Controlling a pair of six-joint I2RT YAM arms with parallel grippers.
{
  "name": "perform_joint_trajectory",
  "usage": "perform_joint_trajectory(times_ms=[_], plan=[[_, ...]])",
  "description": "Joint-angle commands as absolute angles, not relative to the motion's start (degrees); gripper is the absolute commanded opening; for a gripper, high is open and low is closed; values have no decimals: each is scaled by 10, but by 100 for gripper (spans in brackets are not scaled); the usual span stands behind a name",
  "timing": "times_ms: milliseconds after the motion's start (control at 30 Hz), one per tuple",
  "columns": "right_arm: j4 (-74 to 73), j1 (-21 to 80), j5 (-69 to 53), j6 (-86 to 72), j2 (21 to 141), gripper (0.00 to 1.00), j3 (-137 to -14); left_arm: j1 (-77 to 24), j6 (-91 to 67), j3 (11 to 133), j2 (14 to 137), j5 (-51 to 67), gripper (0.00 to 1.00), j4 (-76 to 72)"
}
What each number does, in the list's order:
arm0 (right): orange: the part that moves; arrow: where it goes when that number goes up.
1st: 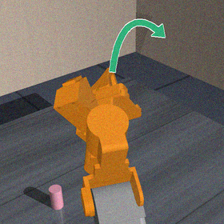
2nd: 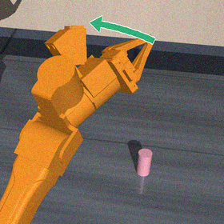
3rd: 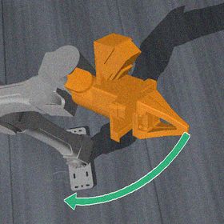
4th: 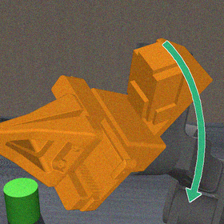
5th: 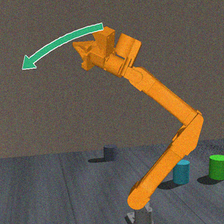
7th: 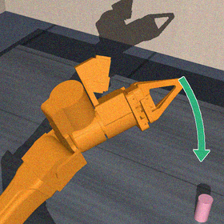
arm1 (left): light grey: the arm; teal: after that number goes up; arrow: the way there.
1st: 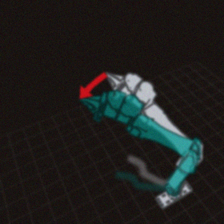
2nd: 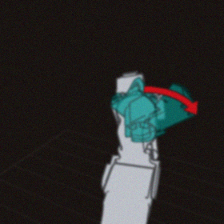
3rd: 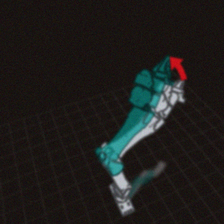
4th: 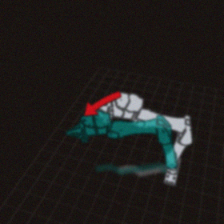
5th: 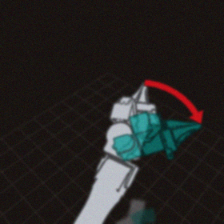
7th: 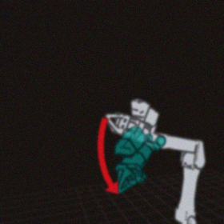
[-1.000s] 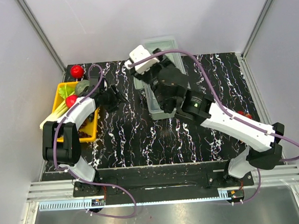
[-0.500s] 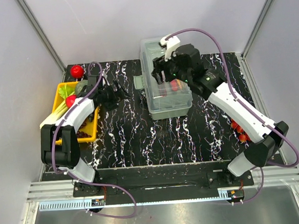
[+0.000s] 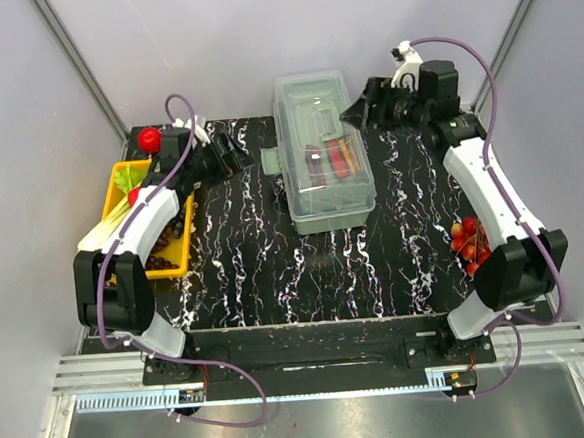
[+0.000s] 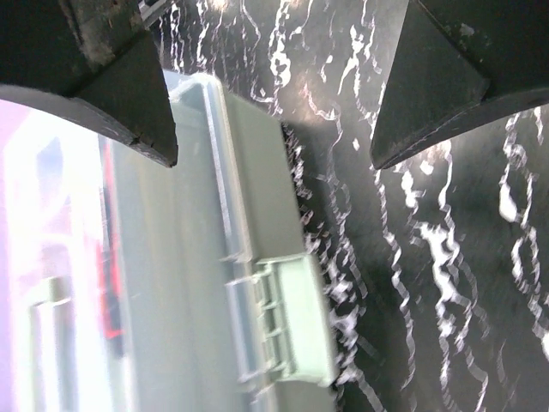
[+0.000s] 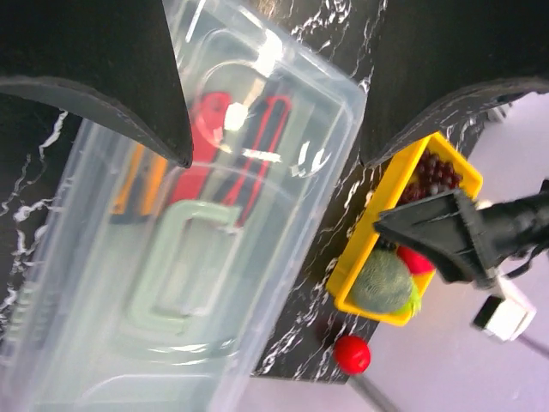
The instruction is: Pack the tool kit
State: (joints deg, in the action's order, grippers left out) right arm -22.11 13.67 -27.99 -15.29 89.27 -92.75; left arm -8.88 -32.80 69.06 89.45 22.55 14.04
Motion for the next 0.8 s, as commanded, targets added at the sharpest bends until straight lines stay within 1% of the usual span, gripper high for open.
perform_joint_trajectory(times_ms=[0, 133, 300, 500, 567, 633, 700, 767], plan=[[-186, 99, -317, -205, 948, 84, -960, -83, -339, 744, 922, 304, 99, 13], [-239, 98, -259, -165, 1018, 83, -1021, -84, -387, 787, 982, 340, 99, -52], [-264, 98, -251, -145, 1089, 79, -1063, -107, -440, 837, 1051, 388, 99, -122], [-272, 99, -241, -145, 1113, 76, -1071, -159, -439, 860, 1092, 428, 99, -152], [-284, 100, -229, -147, 1110, 75, -1066, -169, -436, 865, 1098, 451, 96, -162], [-292, 103, -228, -145, 1106, 75, -1055, -174, -430, 860, 1098, 450, 94, -156], [-301, 110, -222, -143, 1100, 75, -1042, -176, -407, 857, 1095, 434, 92, -122], [-311, 120, -212, -144, 1095, 73, -1033, -179, -376, 857, 1089, 418, 87, -75]])
